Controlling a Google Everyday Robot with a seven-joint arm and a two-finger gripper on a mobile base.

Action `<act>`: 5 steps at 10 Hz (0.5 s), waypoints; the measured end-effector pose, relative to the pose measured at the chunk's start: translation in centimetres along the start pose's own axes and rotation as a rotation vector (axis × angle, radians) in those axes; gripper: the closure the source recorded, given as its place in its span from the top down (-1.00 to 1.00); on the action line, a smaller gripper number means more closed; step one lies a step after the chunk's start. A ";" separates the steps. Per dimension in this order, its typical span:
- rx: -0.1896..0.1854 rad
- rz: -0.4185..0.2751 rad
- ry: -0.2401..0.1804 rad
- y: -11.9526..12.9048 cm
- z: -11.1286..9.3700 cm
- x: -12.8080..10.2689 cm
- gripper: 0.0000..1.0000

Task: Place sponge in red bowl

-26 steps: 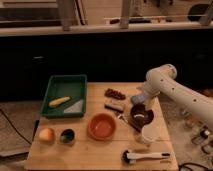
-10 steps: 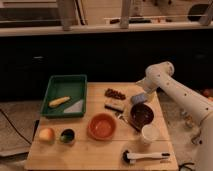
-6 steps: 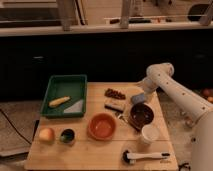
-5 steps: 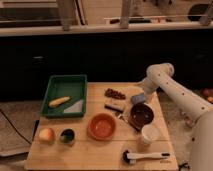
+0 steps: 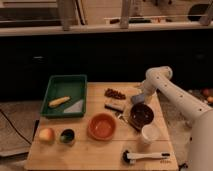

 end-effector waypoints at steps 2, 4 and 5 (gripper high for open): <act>-0.003 0.012 0.008 -0.3 1.0 -0.1 0.60; -0.016 0.026 0.022 -0.1 1.7 0.4 0.60; -0.030 0.034 0.028 0.0 2.1 0.6 0.60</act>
